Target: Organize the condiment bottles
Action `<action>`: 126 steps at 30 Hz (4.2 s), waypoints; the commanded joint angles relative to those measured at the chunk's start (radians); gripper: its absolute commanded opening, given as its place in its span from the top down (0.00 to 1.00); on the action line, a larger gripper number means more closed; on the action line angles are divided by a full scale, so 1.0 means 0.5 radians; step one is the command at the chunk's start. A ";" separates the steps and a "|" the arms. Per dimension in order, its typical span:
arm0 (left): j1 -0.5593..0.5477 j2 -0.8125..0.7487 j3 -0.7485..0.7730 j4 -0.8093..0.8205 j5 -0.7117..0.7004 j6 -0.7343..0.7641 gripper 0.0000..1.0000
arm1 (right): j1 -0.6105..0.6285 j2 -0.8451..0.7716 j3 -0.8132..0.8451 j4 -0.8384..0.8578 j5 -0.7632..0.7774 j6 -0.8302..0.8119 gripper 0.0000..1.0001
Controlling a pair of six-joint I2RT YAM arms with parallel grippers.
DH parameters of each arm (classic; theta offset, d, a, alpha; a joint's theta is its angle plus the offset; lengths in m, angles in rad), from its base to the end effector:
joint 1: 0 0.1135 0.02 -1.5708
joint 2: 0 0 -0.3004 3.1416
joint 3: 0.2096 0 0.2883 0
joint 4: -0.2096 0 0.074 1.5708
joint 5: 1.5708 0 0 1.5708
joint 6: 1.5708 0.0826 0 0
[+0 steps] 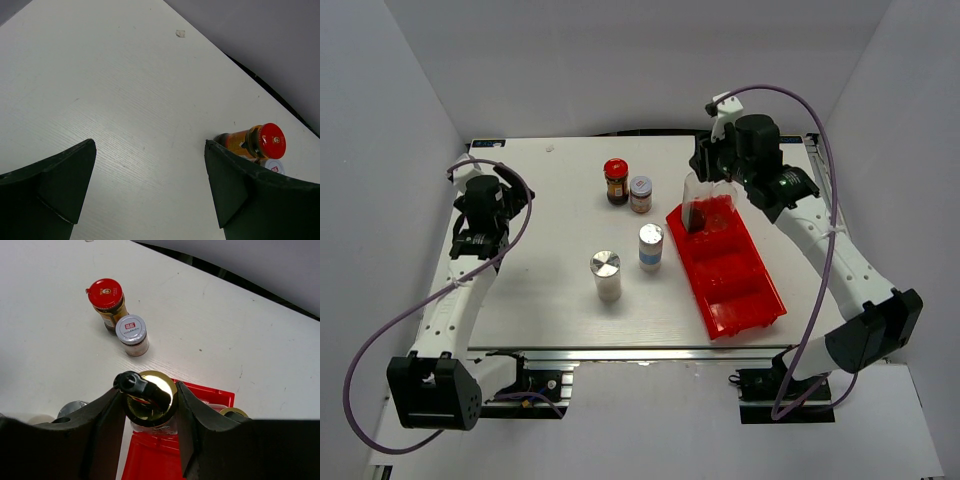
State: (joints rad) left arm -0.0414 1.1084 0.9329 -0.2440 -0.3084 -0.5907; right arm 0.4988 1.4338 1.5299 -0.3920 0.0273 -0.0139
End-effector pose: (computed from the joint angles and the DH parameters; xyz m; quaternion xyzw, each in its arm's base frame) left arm 0.3144 0.0121 0.3300 -0.3053 0.7751 -0.0447 0.5513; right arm 0.3556 0.1911 0.4522 -0.1959 0.7793 0.1322 0.5803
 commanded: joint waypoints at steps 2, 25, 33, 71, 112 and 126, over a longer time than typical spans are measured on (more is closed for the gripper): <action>0.000 0.032 0.089 0.040 -0.030 0.025 0.02 | -0.065 -0.048 0.039 0.296 -0.101 -0.034 1.00; 0.003 0.060 0.018 0.043 0.040 0.000 0.02 | -0.105 -0.195 -0.501 0.600 -0.156 0.000 0.48; 0.000 0.047 0.024 0.034 0.065 0.000 0.02 | -0.105 -0.346 -0.474 0.597 -0.064 -0.027 0.29; -0.703 -0.572 -0.445 -0.570 -0.095 -0.208 0.02 | 0.984 0.136 -0.268 -0.161 -0.453 -0.622 0.11; -0.703 -0.634 -0.421 -0.598 -0.218 -0.211 0.02 | 1.110 0.416 -0.222 0.133 -0.263 -0.273 0.92; -0.706 -0.441 -0.485 -0.224 -0.024 -0.187 0.02 | 0.746 -0.683 -0.869 -0.198 0.430 0.328 1.00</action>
State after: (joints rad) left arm -0.3904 0.8703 0.6975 -0.4168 -0.3534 -0.6956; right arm 0.9325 1.1633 1.1275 -0.4797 0.1329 0.0559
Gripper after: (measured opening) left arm 0.981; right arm 0.759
